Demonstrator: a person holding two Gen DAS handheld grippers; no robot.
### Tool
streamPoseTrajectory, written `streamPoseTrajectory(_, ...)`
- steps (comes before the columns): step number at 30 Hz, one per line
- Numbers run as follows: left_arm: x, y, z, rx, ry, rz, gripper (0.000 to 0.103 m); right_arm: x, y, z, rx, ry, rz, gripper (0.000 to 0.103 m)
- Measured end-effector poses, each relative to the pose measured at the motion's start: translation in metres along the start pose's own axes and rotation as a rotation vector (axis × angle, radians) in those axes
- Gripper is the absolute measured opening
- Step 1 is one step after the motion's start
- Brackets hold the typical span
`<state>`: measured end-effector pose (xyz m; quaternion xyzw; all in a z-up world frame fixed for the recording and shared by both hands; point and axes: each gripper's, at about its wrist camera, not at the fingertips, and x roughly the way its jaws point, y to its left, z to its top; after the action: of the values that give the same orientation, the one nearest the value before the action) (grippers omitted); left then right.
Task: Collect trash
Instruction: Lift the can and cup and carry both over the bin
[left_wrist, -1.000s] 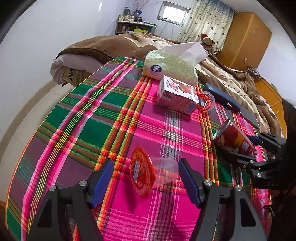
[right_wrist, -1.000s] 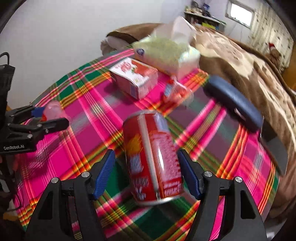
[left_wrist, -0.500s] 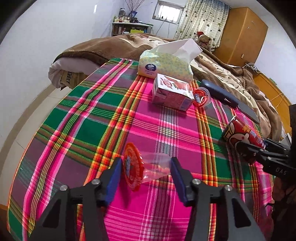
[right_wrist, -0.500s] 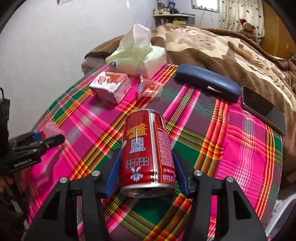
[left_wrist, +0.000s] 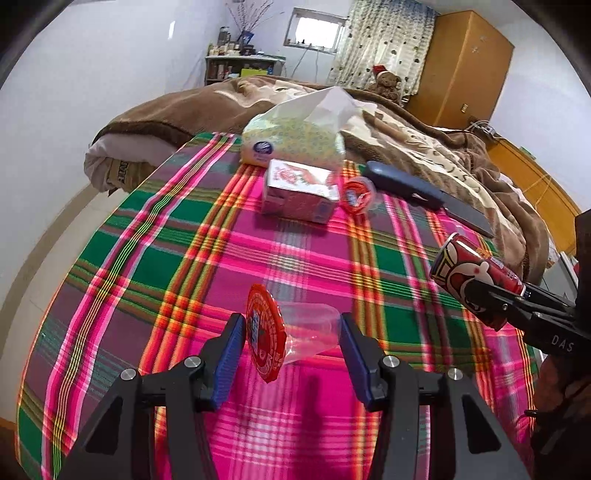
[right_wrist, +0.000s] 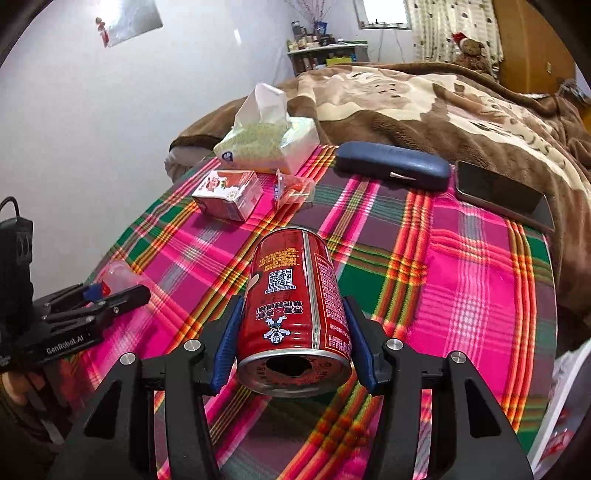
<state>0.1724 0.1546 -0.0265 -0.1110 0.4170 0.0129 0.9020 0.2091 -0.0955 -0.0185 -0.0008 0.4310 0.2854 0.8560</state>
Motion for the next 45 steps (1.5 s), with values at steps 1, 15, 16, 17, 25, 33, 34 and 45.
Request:
streamPoseTrajectory(1, -0.002, -0.004, 0.000, 0.006, -0.002, -0.004, 0.052, -0.003, -0.001, -0.002, 0.007, -0.003, 0.000, 0.054)
streamPoseTrajectory(15, -0.034, -0.065, -0.008, 0.109, -0.039, -0.071, 0.052, -0.049, -0.025, -0.021, 0.072, -0.066, -0.021, 0.054)
streamPoseTrajectory(16, -0.035, -0.069, -0.009, 0.116, -0.040, -0.076, 0.052, -0.052, -0.027, -0.022, 0.078, -0.070, -0.022, 0.054)
streamPoseTrajectory(17, -0.037, -0.072, -0.010, 0.121, -0.040, -0.079, 0.052, -0.055, -0.030, -0.024, 0.084, -0.075, -0.026, 0.054)
streamPoseTrajectory(25, -0.048, -0.118, -0.013, 0.189, -0.058, -0.128, 0.052, -0.095, -0.054, -0.041, 0.140, -0.139, -0.075, 0.054)
streamPoseTrajectory(33, -0.051, -0.184, -0.016, 0.277, -0.068, -0.218, 0.052, -0.139, -0.094, -0.063, 0.213, -0.184, -0.175, 0.054)
streamPoseTrajectory(34, -0.050, -0.192, -0.016, 0.288, -0.067, -0.230, 0.052, -0.143, -0.099, -0.066, 0.220, -0.187, -0.189, 0.054)
streamPoseTrajectory(45, -0.038, -0.291, -0.028, 0.411, -0.024, -0.359, 0.052, -0.181, -0.155, -0.097, 0.334, -0.195, -0.339, 0.054)
